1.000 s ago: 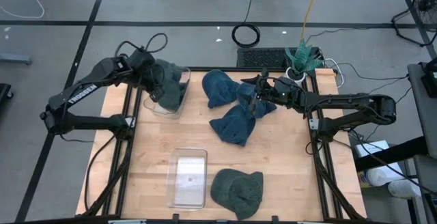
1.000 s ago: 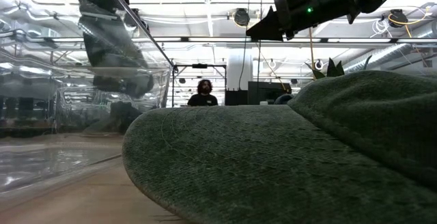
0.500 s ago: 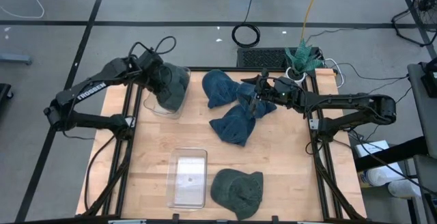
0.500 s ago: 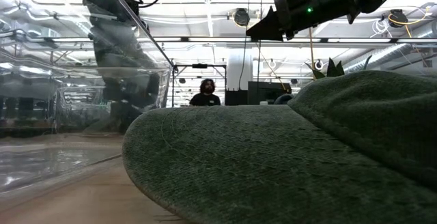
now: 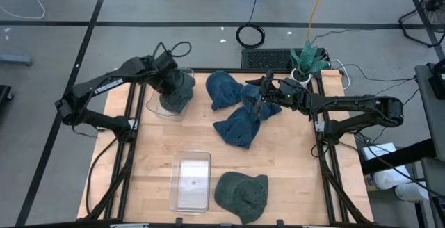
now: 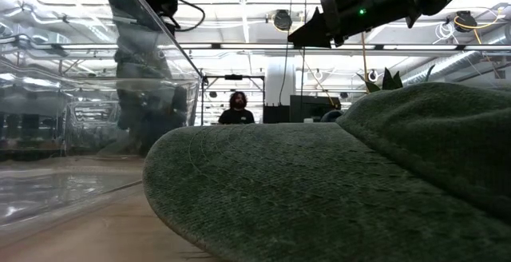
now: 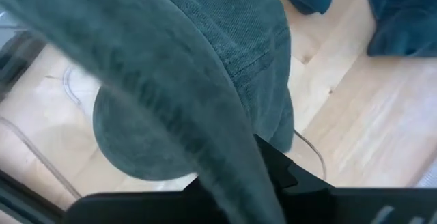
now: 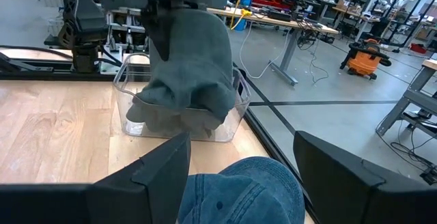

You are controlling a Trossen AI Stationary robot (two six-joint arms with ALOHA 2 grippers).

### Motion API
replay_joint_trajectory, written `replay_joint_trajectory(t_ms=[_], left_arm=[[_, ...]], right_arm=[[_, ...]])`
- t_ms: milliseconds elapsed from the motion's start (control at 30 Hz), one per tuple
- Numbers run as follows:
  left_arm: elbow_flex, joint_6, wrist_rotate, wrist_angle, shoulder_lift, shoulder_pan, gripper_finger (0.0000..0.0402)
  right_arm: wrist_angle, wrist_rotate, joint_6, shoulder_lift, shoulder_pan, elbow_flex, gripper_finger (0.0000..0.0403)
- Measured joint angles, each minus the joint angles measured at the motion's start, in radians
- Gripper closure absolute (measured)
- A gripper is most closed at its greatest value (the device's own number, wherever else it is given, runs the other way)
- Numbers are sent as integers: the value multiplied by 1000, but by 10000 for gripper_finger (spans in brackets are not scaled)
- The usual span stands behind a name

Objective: Pick & Place hat
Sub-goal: Put the top green cap into the top transparent bin

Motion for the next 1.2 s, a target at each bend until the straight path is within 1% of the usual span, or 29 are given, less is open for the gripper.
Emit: replay_joint_trajectory(t_ms=[100,200,300,533,600,700,767,900,967,1200], left_arm=[[0,1,-1,18,21,0,392],[0,-4,-25,18,36,0,392],[0,-19,-46,15,35,0,392],[0,-20,-50,0,35,0,388],[0,-20,-50,-5,35,0,370],[0,-30,-63,-26,35,0,333],[0,-48,-108,-53,35,0,310],[-1,-96,-234,-98,35,0,267],[-1,-103,-269,-113,35,0,248],[-1,-109,-282,-170,35,0,189]], right_arm=[[0,0,0,0,0,0,156],[0,0,0,0,0,0,156],[0,0,0,0,0,0,156],[0,0,0,0,0,0,156],[0,0,0,0,0,0,156],[0,0,0,0,0,0,156],[0,0,0,0,0,0,156],[-1,0,0,0,0,0,156],[-1,0,0,0,0,0,156],[-1,0,0,0,0,0,156]])
